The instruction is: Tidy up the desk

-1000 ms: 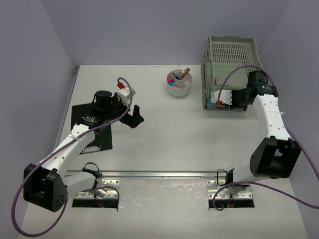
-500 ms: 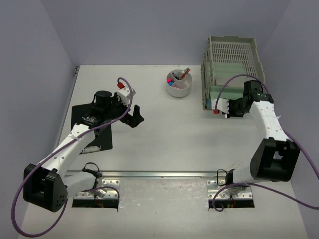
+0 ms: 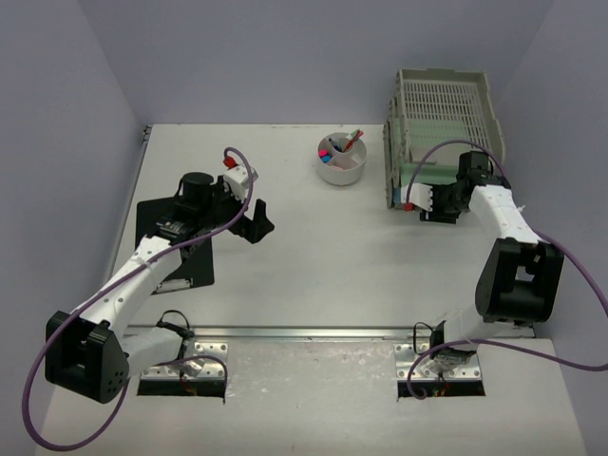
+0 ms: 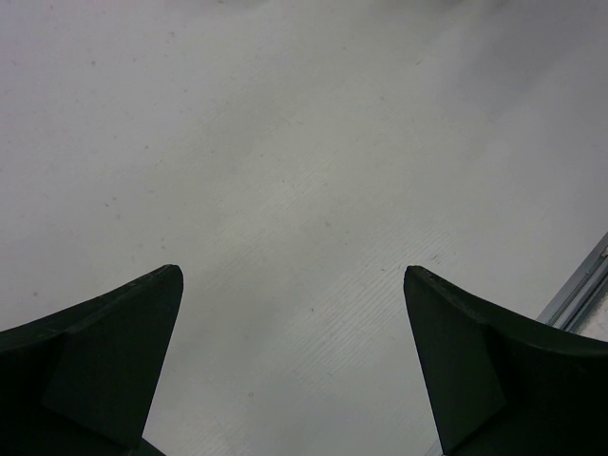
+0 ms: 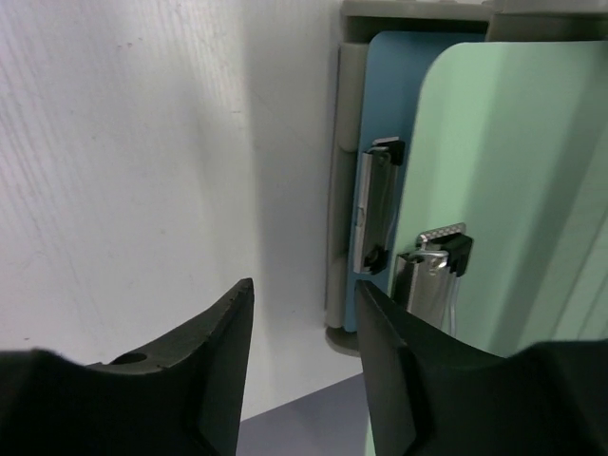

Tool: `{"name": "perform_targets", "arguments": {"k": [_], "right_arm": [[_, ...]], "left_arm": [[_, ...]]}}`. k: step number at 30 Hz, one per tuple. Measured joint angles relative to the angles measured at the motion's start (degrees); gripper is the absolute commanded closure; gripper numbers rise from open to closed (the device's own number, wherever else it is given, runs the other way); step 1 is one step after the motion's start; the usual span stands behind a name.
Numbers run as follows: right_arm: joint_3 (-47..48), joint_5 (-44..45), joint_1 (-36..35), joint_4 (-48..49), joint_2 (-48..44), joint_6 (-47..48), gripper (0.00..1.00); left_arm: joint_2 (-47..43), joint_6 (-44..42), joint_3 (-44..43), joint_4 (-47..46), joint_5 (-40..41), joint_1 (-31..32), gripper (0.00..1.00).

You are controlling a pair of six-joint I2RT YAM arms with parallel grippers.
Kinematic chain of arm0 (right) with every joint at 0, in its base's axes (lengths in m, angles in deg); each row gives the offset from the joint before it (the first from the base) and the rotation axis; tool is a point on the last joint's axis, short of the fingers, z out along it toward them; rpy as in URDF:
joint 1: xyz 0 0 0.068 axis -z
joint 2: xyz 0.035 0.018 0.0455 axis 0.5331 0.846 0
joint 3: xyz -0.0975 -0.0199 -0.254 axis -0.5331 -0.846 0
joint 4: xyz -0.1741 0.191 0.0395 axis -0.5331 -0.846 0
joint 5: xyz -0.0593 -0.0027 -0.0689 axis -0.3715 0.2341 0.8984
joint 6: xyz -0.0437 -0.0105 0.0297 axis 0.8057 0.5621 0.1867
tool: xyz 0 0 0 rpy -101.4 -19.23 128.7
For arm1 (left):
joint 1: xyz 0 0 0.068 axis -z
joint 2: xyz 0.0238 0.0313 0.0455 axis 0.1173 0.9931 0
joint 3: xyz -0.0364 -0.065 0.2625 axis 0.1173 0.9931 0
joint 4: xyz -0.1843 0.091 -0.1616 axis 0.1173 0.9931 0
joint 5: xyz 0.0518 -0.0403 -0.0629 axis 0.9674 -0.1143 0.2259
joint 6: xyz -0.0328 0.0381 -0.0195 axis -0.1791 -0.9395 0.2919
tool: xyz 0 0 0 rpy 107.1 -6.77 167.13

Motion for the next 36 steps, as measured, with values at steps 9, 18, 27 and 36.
{"name": "perform_targets", "arguments": {"k": [9,18,27,36], "right_arm": [[1.5,-0.1,0.0,1.8,0.3,0.0,0.11],[2.9,0.0,0.0,1.9,3.0,0.3,0.01],[2.9,0.0,0.0,2.2,3.0,0.4,0.01],[1.7,-0.3,0.0,0.7,0.7,1.4,0.01]], "left_arm": [[0.4,-0.1,0.0,0.0,0.0,0.0,0.00],[0.5,-0.6,0.0,0.0,0.1,0.0,0.00],[0.5,-0.9,0.0,0.0,0.2,0.0,0.00],[0.2,-0.9,0.0,0.1,0.7,0.0,0.00]]}}
